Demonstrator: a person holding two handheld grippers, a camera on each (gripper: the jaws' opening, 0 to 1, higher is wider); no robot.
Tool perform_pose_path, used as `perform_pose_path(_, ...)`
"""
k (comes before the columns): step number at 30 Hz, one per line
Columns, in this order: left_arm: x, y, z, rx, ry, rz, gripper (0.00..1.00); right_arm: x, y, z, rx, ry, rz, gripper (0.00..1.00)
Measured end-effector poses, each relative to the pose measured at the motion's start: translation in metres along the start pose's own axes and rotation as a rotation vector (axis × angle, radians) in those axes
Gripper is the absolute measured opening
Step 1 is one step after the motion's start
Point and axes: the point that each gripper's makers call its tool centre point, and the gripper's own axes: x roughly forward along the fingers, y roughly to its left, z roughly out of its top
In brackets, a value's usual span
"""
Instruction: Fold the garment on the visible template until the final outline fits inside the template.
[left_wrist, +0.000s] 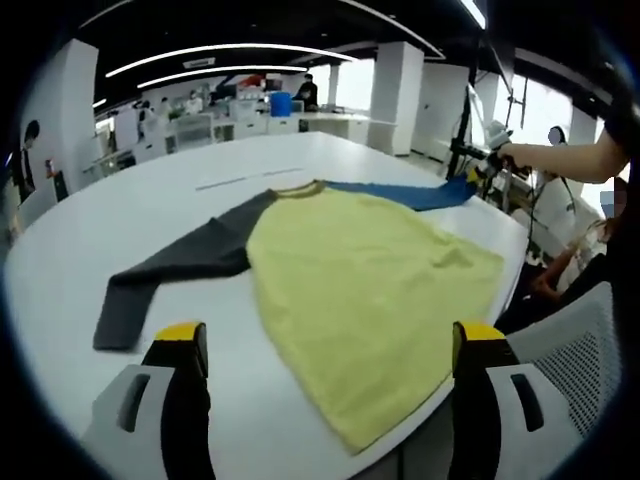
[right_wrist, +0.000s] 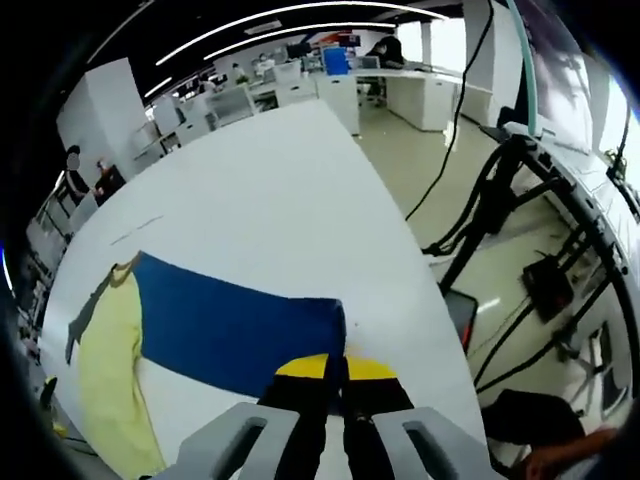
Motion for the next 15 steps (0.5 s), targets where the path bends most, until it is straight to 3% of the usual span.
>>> perform_pose_path(15, -0.004, 0.003, 0.005, 0.029, -0.014, 0.023, 0.99, -0.008, 0.074, 0.018, -0.051, -0.080, 0.138, 0.00)
